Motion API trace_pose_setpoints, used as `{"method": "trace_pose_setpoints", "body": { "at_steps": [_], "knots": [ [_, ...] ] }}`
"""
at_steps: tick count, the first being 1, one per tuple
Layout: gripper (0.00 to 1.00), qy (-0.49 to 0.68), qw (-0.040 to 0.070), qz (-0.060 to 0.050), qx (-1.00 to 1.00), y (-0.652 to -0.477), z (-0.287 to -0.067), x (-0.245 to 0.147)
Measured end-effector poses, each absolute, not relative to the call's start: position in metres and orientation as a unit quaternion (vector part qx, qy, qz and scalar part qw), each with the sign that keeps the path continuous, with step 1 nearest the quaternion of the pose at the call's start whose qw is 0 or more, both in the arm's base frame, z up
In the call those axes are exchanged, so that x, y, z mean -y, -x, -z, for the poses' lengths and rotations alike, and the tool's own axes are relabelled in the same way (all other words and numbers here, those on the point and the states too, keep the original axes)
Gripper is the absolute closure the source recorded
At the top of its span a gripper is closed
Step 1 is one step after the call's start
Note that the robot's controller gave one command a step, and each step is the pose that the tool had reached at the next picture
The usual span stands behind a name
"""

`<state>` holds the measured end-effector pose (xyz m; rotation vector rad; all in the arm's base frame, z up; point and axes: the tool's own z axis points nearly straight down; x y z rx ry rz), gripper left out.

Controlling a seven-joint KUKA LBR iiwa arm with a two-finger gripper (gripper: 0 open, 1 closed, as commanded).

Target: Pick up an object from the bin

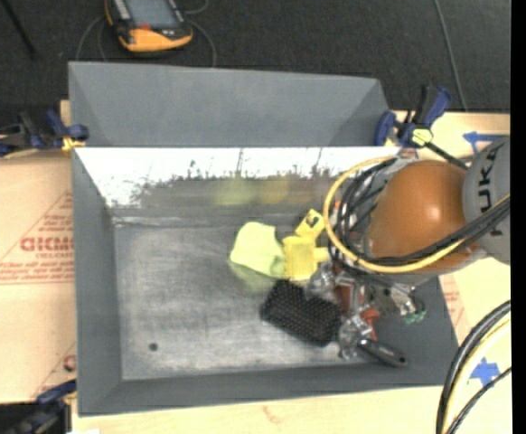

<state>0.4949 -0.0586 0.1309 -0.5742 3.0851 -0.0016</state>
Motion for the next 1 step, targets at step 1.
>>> {"method": "trace_pose_setpoints", "body": {
  "at_steps": [1],
  "knots": [
    [1.0, 0.202, 0.007, -0.007, -0.979, -0.5153, -0.0822, 0.0793]
  ]
}}
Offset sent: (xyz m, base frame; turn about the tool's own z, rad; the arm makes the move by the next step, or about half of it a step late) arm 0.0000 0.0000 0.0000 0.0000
